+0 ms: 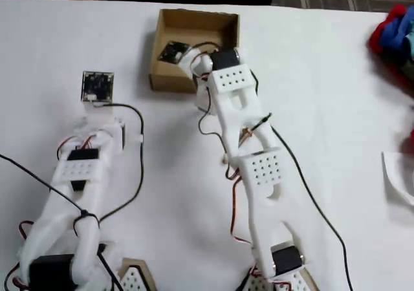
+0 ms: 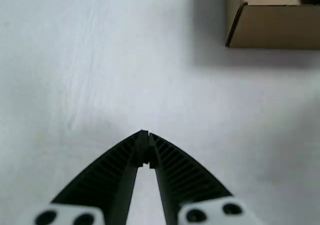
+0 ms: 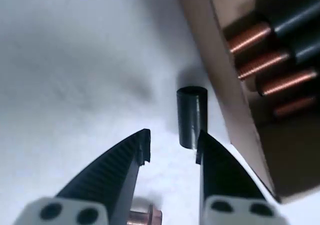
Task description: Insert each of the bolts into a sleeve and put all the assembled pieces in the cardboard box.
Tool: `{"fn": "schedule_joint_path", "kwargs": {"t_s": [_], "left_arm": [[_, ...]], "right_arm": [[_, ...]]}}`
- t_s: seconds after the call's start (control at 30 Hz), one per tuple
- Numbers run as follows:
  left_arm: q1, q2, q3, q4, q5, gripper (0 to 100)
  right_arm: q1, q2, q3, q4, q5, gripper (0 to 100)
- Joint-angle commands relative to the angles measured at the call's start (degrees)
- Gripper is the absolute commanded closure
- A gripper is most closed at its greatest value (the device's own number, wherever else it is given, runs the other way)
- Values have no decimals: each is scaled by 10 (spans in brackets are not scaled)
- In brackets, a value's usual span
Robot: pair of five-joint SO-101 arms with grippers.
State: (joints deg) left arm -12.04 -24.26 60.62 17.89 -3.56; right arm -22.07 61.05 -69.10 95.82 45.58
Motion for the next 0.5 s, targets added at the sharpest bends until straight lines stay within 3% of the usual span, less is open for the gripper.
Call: {"fn": "schedule_joint_path", "kwargs": {"t_s": [0.0,0.27,0.47], "left_arm": [[-6,-23,-2,-11,-6,973],[-6,-23,-2,-11,-6,973],[-6,-23,-2,-11,-6,973]], "right_arm": [[8,4,-8,-20,3,855],[10,33,-8,-95,5,857],[19,60,-8,-95,5,858]]}}
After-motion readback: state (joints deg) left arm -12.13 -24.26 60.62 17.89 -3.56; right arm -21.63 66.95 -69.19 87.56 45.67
